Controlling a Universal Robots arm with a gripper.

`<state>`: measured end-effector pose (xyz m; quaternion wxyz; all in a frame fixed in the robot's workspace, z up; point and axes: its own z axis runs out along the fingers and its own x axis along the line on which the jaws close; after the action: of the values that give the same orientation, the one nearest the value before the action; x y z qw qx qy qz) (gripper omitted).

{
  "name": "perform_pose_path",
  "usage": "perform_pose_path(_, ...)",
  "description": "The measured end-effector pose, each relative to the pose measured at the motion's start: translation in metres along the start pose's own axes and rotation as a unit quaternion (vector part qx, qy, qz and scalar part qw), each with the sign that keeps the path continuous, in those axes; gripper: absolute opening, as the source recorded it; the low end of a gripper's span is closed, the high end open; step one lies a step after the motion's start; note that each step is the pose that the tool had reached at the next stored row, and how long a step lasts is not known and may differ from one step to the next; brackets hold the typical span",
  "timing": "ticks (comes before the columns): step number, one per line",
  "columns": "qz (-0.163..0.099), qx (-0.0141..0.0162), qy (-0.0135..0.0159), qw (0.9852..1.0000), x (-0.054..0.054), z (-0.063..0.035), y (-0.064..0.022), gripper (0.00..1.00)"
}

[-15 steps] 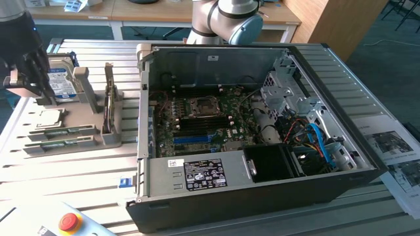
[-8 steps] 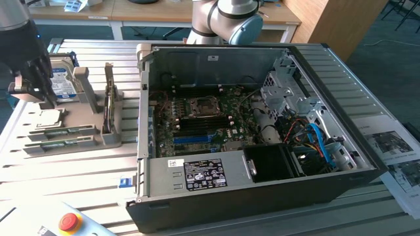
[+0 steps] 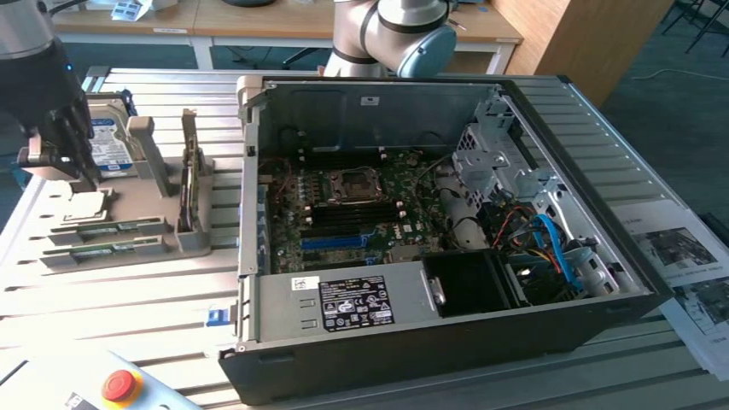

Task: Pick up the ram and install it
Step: 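Pick up the ram and move it above insertion slot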

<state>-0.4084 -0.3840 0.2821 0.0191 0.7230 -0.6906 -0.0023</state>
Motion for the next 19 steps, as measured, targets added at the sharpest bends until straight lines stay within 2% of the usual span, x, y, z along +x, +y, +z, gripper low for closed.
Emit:
perform_pose_path(9, 0.0, 0.0, 0.0, 1.0, 0.012, 0.0003, 0.0006, 0.31)
perform_pose_path(10, 0.0, 0.0, 0.0, 1.0, 0.02, 0.0005, 0.0009, 0.31)
perform_pose_path(19, 0.0, 0.0, 0.0, 1.0, 0.021, 0.0096, 0.0007, 0.31)
